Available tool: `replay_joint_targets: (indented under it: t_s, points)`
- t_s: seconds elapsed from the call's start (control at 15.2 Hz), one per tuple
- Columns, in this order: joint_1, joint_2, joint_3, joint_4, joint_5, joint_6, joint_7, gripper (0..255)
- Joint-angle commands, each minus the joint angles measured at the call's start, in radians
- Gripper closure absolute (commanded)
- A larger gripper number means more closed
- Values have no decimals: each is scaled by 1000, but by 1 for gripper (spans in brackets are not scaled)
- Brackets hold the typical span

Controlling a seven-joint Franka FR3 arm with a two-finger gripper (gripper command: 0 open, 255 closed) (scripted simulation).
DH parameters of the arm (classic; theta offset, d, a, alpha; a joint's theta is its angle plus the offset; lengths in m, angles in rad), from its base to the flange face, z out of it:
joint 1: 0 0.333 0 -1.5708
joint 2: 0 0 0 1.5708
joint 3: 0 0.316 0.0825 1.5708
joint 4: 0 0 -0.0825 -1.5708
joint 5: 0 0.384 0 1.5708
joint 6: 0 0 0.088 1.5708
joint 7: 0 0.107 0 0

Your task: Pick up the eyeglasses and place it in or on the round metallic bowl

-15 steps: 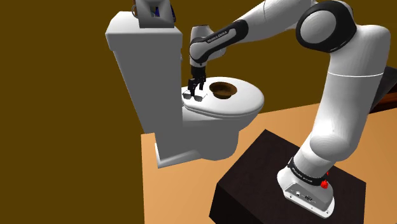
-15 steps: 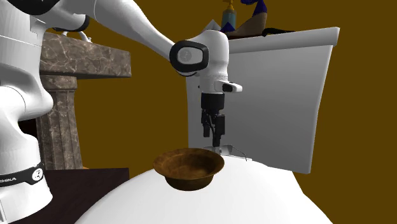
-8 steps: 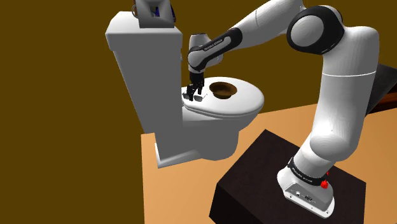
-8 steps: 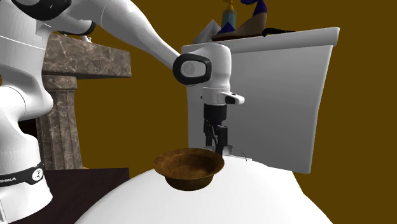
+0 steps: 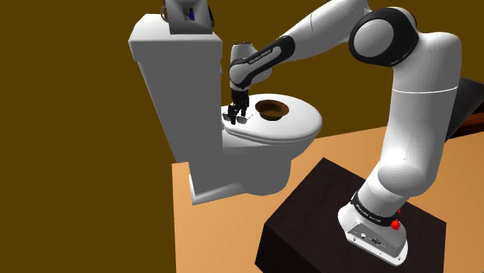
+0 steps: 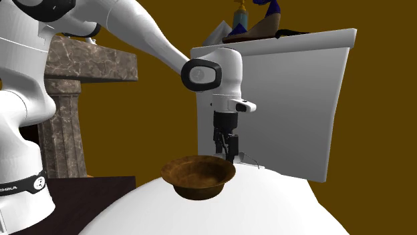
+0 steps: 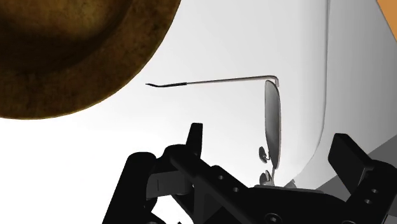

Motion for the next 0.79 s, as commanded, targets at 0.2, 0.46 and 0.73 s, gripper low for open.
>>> replay_joint_targets:
  t_s: [0.2, 0.46, 0.73]
  points:
    - [0, 2, 0, 1, 0, 1, 1, 255]
    - [2, 5, 1, 6, 0, -2, 2, 255]
    - [0, -14, 0, 8, 1, -22, 0, 255]
